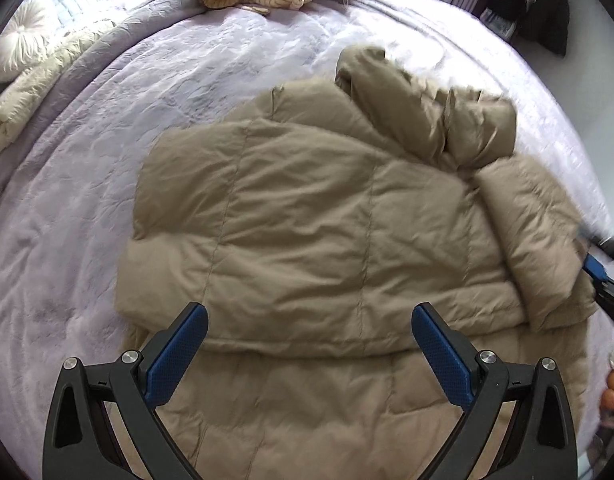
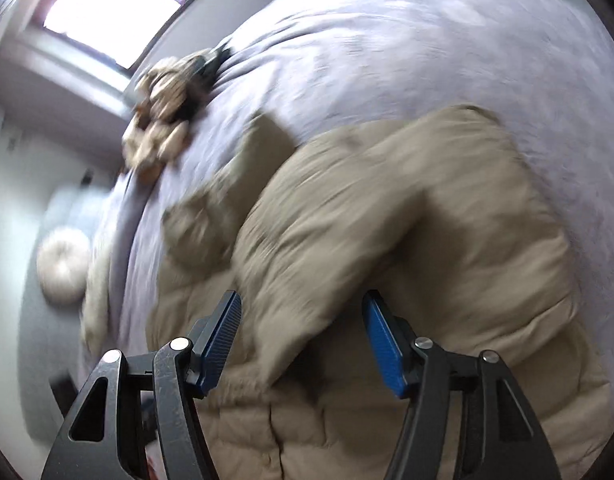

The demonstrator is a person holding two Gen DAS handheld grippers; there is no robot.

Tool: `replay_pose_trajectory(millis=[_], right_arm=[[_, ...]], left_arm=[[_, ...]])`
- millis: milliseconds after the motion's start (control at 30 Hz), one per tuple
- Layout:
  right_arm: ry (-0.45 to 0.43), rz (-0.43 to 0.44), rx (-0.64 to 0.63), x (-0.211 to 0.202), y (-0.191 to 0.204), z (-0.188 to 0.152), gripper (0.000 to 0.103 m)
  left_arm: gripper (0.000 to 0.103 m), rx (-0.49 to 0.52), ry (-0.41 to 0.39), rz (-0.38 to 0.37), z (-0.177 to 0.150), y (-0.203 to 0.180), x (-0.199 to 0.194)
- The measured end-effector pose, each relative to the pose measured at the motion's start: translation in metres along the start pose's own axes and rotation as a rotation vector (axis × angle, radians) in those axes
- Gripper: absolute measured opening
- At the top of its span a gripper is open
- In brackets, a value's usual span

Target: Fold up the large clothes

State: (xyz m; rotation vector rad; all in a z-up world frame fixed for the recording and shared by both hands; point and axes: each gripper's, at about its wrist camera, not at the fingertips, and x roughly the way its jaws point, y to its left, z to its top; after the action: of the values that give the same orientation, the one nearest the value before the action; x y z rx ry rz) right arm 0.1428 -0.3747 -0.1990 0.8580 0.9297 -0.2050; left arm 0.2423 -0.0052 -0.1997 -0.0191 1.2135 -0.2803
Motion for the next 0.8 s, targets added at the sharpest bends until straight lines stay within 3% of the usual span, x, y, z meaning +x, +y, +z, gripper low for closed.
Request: replay_pose_trajectory(millis=[33,67,133,233,467,600,633,733,767,800], right_arm=[[-0.004,0.029,0.054,0.002,-0.01,0.007,0.01],[-0.004,0.037,0.076,0.005,-0.013,0.012,0.004],[-0.048,0.019,0.029,0.004,-0.001,0.017,0.004],[-0.061,0.036,-0.163,0.005,0.042,0.011,0.004],[0.084,0.106,-0.53,0.037,0.126,-0.043,0.004],[0.22,0.072,-0.605,0.062,0.132,-0.073,0.009],[0.258,0.055,-0.615,0.068,0.132,-0.078,0.017],[0.332,-0.003,-0.644,0.074,0.126,-0.092,0.055],[0.332,-0.009,-0.641,0.066,0.12,-0.095,0.062],[0.321,-0.01,-0.635,0.058,0.115,-0.096,0.062]], left_arm=[[0.102,-0.014,-0.007,-0.021,0.001,0.003,-0.002],[0.102,-0.035,-0.015,-0.054,0.004,0.008,-0.003],[0.102,-0.077,-0.024,-0.136,0.01,0.02,-0.006],[0.102,-0.14,-0.038,-0.258,0.016,0.035,-0.009],[0.102,-0.264,0.001,-0.583,0.035,0.054,0.001],[0.102,-0.3,0.04,-0.755,0.04,0.045,0.016],[0.102,-0.308,0.051,-0.773,0.041,0.043,0.02],[0.102,-0.287,0.078,-0.72,0.044,0.036,0.031],[0.102,-0.273,0.084,-0.685,0.044,0.034,0.035],[0.102,-0.258,0.098,-0.653,0.044,0.031,0.039]])
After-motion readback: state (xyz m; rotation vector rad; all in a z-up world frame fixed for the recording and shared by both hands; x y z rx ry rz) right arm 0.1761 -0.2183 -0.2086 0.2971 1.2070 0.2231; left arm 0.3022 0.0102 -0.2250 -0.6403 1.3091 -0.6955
